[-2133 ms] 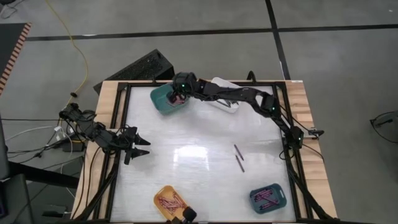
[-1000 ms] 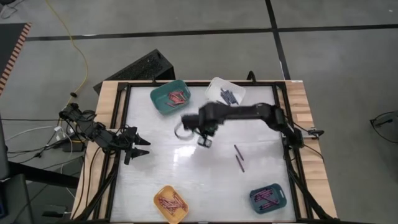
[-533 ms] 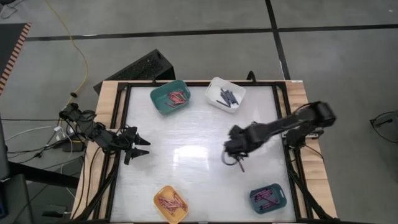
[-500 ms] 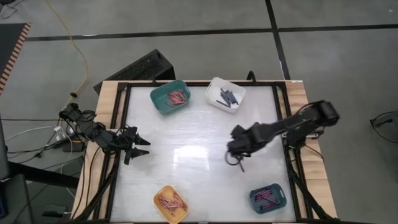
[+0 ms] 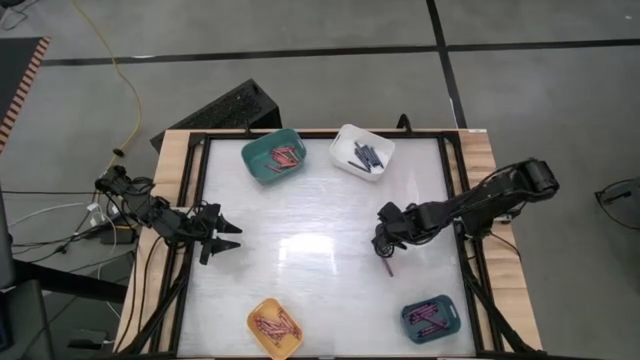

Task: Sort crayons
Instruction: Put the purple crayon into the blue bin

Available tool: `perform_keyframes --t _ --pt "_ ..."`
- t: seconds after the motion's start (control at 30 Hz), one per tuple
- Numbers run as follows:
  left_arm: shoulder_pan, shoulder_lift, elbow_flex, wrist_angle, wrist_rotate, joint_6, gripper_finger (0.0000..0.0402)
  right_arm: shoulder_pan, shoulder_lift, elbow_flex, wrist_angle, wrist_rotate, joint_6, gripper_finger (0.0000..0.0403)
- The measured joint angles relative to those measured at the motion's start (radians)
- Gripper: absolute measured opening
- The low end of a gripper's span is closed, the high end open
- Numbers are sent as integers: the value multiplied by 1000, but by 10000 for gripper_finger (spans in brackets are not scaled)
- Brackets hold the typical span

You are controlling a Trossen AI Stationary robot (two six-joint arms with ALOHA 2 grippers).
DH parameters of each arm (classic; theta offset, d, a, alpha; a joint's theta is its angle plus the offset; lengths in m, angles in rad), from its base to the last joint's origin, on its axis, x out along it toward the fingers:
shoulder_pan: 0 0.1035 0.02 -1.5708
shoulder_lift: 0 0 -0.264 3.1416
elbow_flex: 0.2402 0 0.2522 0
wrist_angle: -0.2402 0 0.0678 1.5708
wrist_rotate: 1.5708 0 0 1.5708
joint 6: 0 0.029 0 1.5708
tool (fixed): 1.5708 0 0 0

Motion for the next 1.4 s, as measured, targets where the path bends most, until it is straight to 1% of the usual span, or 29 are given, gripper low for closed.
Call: perform_keyframes --t 0.17,0.3,0.5,0.63,0.73,0.83,0.97,1.1,1.17,1.23,1.4 --pt "0 0 0 0 0 0 228 3 67 -2 77 0 -65 159" --pt "0 0 0 0 0 0 228 13 115 2 112 16 -71 156" --pt "0 0 0 0 1 0 228 40 169 2 115 26 -64 149" --pt "0 0 0 0 0 0 228 49 168 2 113 27 -66 142" --pt "0 0 0 0 0 0 228 49 141 1 119 35 -83 139" --pt "0 0 0 0 0 0 228 58 102 7 121 23 -190 139" --pt "0 0 0 0 0 0 228 93 37 52 145 29 -399 138" --pt "0 0 0 0 0 0 228 117 18 74 175 38 -558 138" --pt "0 0 0 0 0 0 228 122 19 81 203 34 -615 138" --pt "0 0 0 0 0 0 228 122 36 80 222 4 -663 138" --pt "0 0 0 0 1 0 228 140 125 80 264 -56 -682 138"
